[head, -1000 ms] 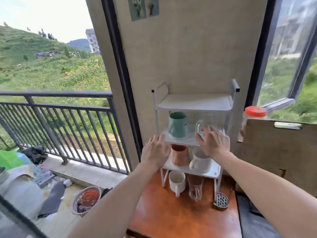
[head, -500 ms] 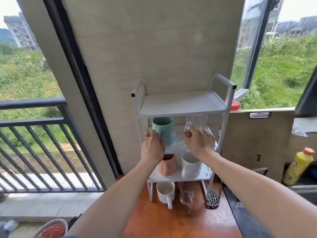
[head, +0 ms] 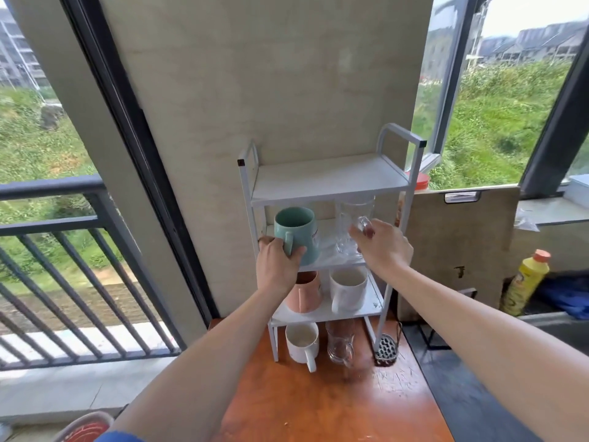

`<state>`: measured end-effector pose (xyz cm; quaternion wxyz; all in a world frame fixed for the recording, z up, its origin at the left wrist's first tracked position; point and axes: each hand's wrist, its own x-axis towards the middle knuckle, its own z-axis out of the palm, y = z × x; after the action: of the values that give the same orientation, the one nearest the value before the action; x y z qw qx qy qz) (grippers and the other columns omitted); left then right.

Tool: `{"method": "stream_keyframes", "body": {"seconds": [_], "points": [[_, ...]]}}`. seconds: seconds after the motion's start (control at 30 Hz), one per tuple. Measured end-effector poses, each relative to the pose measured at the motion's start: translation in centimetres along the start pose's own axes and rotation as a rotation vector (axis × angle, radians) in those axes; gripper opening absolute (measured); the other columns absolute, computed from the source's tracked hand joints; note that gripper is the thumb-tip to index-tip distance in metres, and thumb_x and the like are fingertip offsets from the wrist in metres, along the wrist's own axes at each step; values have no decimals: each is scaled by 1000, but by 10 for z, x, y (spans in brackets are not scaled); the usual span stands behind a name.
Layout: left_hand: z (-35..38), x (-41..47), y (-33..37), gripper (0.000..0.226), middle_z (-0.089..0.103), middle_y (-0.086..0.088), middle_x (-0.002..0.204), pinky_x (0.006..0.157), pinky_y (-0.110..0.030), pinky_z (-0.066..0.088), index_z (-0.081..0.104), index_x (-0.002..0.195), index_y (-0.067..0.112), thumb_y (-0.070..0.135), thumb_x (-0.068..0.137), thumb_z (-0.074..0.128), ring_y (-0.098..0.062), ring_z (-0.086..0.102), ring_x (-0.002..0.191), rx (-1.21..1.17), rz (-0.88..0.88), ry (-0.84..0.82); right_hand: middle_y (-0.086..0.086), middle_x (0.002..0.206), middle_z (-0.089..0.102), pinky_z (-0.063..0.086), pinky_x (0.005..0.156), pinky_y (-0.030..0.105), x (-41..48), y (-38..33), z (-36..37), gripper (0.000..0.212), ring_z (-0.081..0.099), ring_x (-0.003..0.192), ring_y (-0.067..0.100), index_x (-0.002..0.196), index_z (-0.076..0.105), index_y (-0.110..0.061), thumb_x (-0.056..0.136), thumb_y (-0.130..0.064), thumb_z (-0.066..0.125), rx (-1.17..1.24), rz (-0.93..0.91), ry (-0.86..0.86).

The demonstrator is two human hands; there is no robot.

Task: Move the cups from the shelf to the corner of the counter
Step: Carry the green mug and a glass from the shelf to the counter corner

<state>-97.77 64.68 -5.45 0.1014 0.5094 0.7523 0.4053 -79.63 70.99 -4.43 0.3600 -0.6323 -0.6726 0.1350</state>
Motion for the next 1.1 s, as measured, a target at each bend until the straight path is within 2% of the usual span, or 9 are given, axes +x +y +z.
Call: {"method": "stream_keyframes", "body": {"seconds": [0.13,0.3,0.4,0.53,0.6,0.73,0.87,0.97,1.1], "points": [[-7,-12,3,37,51,-9,111,70,-27,41,62,92,3,33,76,75,-18,49,77,-3,-20,14,0,68,62,45,64,32,-7,0,-7,49,60,66,24,55,48,-22,77,-65,55,-11,20,-40],[-15,-32,7,35,52,-10,110,68,-30,43,65,84,2,30,69,80,-20,51,75,-31,-45,9,-4,99,44,43,69,32,-23,5,-22,48,57,77,25,55,54,-15,73,-58,67,48,29,-52],[-19,-51,12,31,49,-7,104,65,-27,40,59,72,7,30,70,80,-19,50,73,-27,-63,22,1,85,57,41,65,34,-38,13,-35,48,55,70,23,54,44,-14,71,-51,71,155,21,-80],[-21,-83,24,39,48,-5,99,62,-28,37,47,58,14,32,68,80,-18,49,68,-2,-36,46,-2,67,53,38,59,35,-69,34,-63,47,52,63,21,54,39,-16,70,-46,71,189,-22,-79],[-17,-99,31,37,48,-5,98,63,-29,37,50,62,12,31,67,80,-19,48,70,5,-5,20,-4,78,59,41,63,35,-85,52,-77,47,56,70,22,55,43,-13,71,-46,72,179,-36,-69],[9,-133,43,31,51,-8,102,70,-26,39,65,81,6,28,66,81,-16,46,83,6,94,-81,-5,125,60,40,75,32,-114,97,-110,43,59,95,22,54,47,-13,72,-40,75,118,-7,-5],[55,-163,64,43,52,-8,104,76,-24,37,68,93,0,29,65,82,-13,43,89,-11,186,-172,-6,126,60,47,78,35,-139,153,-152,39,61,94,18,53,49,-10,70,-31,77,58,15,69],[94,-181,92,38,53,-8,100,72,-24,34,70,87,1,28,63,82,-19,50,94,-31,245,-263,-7,126,60,47,75,33,-154,194,-187,41,62,93,17,51,45,-15,69,-30,77,-19,48,114],[154,-196,142,34,52,-9,104,77,-30,45,70,82,1,26,63,82,-21,56,92,-93,343,-387,-5,127,59,47,78,35,-166,252,-232,41,61,97,21,50,42,-18,71,-29,76,-110,118,166]]}}
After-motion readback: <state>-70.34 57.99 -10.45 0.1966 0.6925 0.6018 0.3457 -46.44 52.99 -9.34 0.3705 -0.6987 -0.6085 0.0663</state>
